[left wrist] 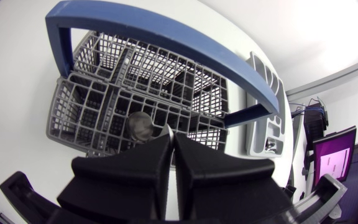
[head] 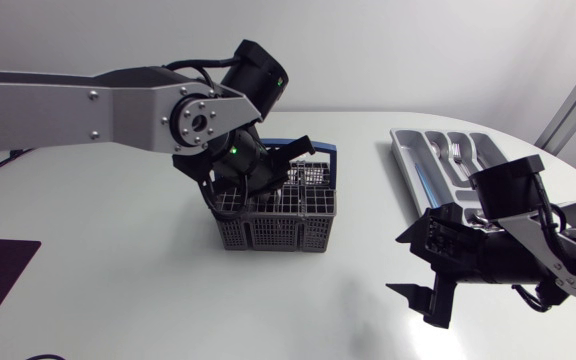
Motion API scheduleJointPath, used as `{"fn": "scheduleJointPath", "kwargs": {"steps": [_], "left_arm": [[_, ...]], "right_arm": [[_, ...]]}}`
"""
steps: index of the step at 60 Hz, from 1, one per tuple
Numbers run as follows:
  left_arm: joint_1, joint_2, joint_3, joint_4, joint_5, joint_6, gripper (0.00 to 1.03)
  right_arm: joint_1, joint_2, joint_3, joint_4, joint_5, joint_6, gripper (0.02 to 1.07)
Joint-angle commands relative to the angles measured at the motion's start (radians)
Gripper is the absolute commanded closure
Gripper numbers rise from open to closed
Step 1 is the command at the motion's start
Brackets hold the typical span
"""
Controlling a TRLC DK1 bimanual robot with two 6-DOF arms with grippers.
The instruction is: Unload the cutlery basket into the drawer organizer.
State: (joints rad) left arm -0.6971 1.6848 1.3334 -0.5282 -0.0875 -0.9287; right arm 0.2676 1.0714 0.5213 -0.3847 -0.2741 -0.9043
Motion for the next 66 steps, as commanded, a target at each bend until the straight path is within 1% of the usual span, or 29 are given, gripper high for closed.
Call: {"fn": "scheduleJointPath", "kwargs": {"steps": [1, 14, 25, 44, 66], "left_arm": [[-0.005, -0.045, -0.03, 0.01, -0.006, -0.029, 0.99], [-0.013, -0.109, -0.046, 0.033, -0.006, -0.022, 0.99], [-0.036, -0.166, -0.073, 0.059, -0.008, -0.001, 0.99], [-0.042, -0.24, -0.08, 0.04, -0.009, 0.027, 0.99], [-0.091, -0.297, -0.123, 0.014, -0.009, 0.094, 0.99]], "right_arm": [[0.009, -0.004, -0.03, 0.006, 0.009, 0.008, 0.07], [0.021, -0.002, -0.029, 0.012, 0.016, 0.018, 0.07], [0.028, -0.001, -0.023, 0.013, 0.018, 0.027, 0.07], [0.03, -0.018, -0.017, 0.029, 0.018, 0.05, 0.07], [0.03, -0.074, 0.0, 0.055, 0.001, 0.102, 0.07]]}}
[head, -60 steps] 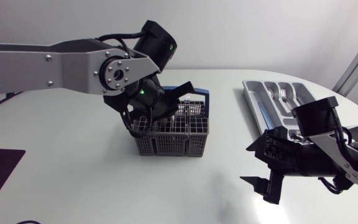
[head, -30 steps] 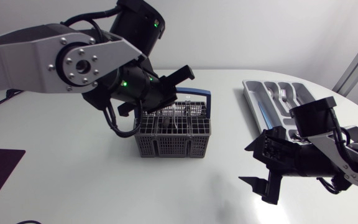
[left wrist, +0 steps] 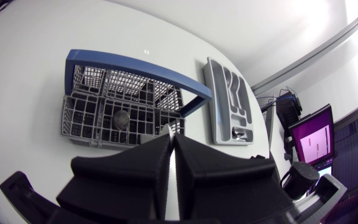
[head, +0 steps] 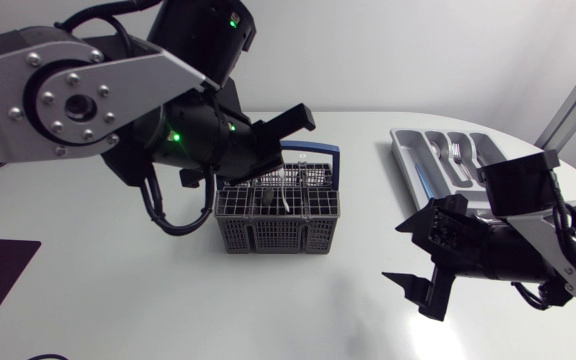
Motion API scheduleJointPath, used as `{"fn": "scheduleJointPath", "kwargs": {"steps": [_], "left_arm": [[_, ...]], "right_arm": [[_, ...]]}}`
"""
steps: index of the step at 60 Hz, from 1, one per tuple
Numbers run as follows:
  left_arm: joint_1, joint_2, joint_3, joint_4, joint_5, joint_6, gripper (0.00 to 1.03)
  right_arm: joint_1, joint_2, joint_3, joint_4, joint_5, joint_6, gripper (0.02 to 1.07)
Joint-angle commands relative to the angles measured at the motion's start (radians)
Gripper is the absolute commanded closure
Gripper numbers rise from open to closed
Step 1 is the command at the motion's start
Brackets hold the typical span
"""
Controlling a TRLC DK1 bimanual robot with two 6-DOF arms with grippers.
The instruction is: Unload the cutlery basket into the drawer organizer.
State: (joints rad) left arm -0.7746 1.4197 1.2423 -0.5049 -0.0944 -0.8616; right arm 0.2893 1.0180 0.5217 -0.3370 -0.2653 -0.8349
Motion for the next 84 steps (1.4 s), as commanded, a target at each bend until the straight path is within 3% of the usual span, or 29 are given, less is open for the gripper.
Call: {"fn": "scheduleJointPath", "kwargs": {"steps": [1, 22, 32, 58, 84], "left_arm": [[-0.015, -0.033, -0.033, -0.009, -0.002, 0.029, 0.99], [-0.107, -0.056, -0.09, -0.006, 0.007, 0.121, 0.99], [-0.152, -0.027, -0.116, 0.003, 0.027, 0.18, 0.99], [-0.183, 0.028, -0.132, 0.045, 0.134, 0.246, 0.99], [-0.21, 0.035, -0.121, 0.054, 0.206, 0.259, 0.99]], "right_arm": [[0.008, -0.022, 0.001, 0.007, -0.008, 0.034, 0.07], [0.014, -0.068, 0.02, -0.019, -0.092, 0.071, 0.07], [0.014, -0.081, 0.04, -0.063, -0.181, 0.077, 0.07], [0.016, -0.027, 0.07, -0.123, -0.396, 0.077, 0.07], [0.102, 0.129, 0.164, -0.125, -0.469, 0.108, 0.17]]}}
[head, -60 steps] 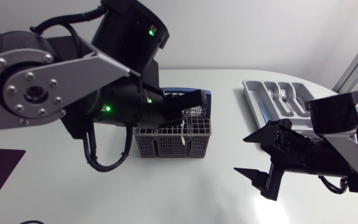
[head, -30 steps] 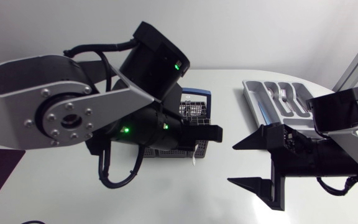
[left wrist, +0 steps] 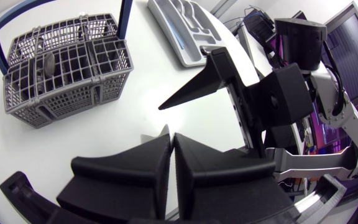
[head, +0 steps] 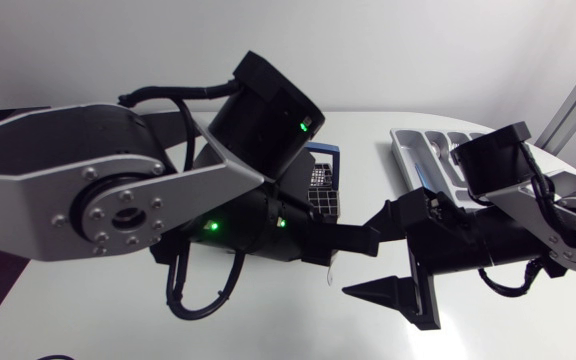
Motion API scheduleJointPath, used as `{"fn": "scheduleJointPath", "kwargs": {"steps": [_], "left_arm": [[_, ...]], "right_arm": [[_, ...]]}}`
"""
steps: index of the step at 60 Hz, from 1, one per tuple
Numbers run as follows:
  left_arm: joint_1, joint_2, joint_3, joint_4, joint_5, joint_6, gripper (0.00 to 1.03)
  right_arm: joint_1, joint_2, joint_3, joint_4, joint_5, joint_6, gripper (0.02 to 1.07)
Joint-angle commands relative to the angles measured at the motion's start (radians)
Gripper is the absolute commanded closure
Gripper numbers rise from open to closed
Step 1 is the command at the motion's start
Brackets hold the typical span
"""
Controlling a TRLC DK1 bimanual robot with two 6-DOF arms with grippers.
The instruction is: Unload the cutlery basket into the drawer organizer.
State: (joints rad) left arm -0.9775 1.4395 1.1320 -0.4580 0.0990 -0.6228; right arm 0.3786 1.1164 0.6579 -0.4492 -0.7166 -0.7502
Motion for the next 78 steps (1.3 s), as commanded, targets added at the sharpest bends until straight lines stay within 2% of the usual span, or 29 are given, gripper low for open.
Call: {"fn": "scheduleJointPath", "kwargs": {"steps": [1, 6, 10, 17, 46, 52, 65, 71, 76, 78], "left_arm": [[-0.009, 0.015, -0.011, 0.007, 0.015, 0.02, 0.99], [-0.009, 0.013, -0.011, 0.009, 0.019, 0.02, 0.99], [-0.009, 0.01, -0.012, 0.009, 0.025, 0.02, 0.99], [-0.009, 0.007, -0.014, 0.01, 0.033, 0.02, 0.99], [-0.01, -0.004, -0.031, 0.013, 0.047, 0.015, 0.99], [-0.015, -0.004, -0.029, 0.015, 0.047, 0.014, 0.99], [-0.015, -0.005, -0.029, 0.013, 0.047, 0.014, 0.98], [-0.01, -0.005, -0.026, 0.015, 0.047, 0.012, 0.98], [-0.007, -0.004, -0.02, 0.015, 0.048, 0.008, 0.9], [-0.004, -0.001, -0.018, 0.015, 0.054, 0.001, 0.83]], "right_arm": [[0.016, 0.036, 0.029, -0.013, -0.018, 0.023, 0.19], [0.025, 0.053, 0.042, -0.013, -0.034, 0.023, 0.23], [0.034, 0.059, 0.045, -0.013, -0.035, 0.025, 0.29], [0.046, 0.072, 0.048, -0.006, -0.037, 0.035, 0.33], [0.037, 0.069, 0.048, 0.007, -0.047, 0.057, 0.88], [0.034, 0.065, 0.049, 0.007, -0.06, 0.066, 0.89], [0.031, 0.068, 0.051, 0.0, -0.08, 0.066, 1.01], [0.031, 0.076, 0.051, -0.005, -0.083, 0.066, 1.02], [0.032, 0.077, 0.048, -0.006, -0.083, 0.066, 1.02], [0.031, 0.077, 0.046, -0.006, -0.083, 0.066, 1.01]]}}
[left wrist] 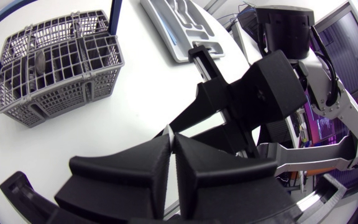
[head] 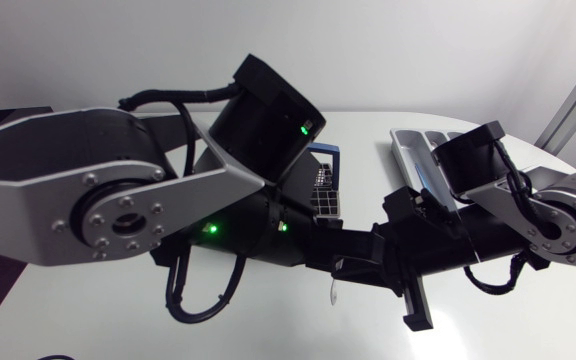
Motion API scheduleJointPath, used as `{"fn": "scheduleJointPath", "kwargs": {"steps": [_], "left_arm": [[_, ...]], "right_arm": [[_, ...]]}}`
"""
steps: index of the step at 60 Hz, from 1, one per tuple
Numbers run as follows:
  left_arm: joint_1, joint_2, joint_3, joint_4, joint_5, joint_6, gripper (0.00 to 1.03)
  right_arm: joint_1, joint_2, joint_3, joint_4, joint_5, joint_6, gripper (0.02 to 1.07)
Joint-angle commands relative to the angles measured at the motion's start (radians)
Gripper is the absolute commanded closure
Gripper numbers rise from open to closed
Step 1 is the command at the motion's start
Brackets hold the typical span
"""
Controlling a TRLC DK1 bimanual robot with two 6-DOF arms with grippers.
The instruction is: Unload the cutlery basket into the drawer organizer.
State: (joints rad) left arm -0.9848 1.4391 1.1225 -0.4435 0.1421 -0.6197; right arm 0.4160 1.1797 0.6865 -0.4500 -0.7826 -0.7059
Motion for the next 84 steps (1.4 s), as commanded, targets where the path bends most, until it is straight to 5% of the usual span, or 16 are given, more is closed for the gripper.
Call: {"fn": "scheduleJointPath", "kwargs": {"steps": [1, 12, 24, 48, 84], "left_arm": [[0.006, 0.001, -0.007, -0.001, 0.019, -0.005, 0.79], [0.08, 0.01, 0.017, 0.002, 0.08, -0.025, 0.51], [0.152, 0.014, 0.036, 0.035, 0.093, -0.074, 0.35], [0.262, 0.026, 0.014, 0.038, 0.088, -0.064, 0.33], [0.354, -0.078, -0.15, -0.008, -0.062, 0.112, 0.33]], "right_arm": [[-0.006, 0.014, 0.018, -0.007, -0.015, 0.02, 1.02], [-0.006, 0.012, 0.011, -0.024, -0.006, 0.016, 1.01], [0.004, 0.011, -0.004, -0.05, 0.028, 0.003, 1.01], [-0.152, -0.028, -0.019, -0.122, 0.146, -0.135, 1.01], [-0.734, 0.008, 0.081, -0.165, 0.177, -0.581, 1.01]]}}
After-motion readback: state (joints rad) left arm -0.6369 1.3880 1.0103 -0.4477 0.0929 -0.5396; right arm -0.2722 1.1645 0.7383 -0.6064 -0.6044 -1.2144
